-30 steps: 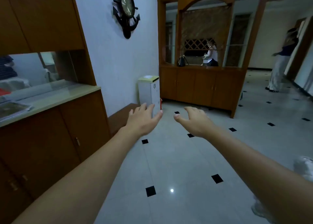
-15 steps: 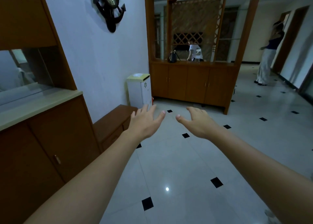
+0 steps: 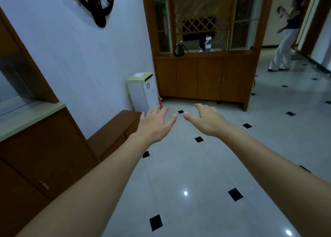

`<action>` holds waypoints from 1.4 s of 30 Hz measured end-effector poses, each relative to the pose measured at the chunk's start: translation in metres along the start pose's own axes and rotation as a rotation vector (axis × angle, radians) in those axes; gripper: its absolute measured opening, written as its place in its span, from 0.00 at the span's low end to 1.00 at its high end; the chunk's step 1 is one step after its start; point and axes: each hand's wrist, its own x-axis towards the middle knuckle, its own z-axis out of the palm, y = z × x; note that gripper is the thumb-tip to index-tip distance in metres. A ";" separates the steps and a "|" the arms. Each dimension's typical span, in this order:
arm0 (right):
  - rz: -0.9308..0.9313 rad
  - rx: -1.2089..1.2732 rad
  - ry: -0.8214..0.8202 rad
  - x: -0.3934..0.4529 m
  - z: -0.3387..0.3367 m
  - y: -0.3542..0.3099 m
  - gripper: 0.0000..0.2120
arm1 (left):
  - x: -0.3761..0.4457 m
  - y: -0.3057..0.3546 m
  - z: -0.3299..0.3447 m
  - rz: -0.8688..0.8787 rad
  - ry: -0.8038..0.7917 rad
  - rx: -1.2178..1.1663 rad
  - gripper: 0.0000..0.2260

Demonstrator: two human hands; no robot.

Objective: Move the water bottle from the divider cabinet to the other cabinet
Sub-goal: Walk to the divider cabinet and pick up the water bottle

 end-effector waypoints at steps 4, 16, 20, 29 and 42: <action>-0.010 0.017 -0.027 0.033 -0.002 0.010 0.39 | 0.027 -0.003 0.002 -0.015 -0.015 0.050 0.33; -0.062 -0.087 0.021 0.160 -0.002 0.009 0.38 | 0.151 -0.036 0.001 0.015 0.056 -0.032 0.31; -0.033 -0.115 0.048 0.223 0.000 0.006 0.38 | 0.224 -0.060 0.007 0.042 0.081 -0.063 0.32; 0.088 -0.138 0.067 0.322 0.002 0.039 0.38 | 0.345 -0.059 0.043 0.125 -0.002 -0.101 0.32; 0.155 -0.032 0.123 0.468 -0.037 0.165 0.39 | 0.521 0.028 0.100 0.194 -0.024 -0.087 0.31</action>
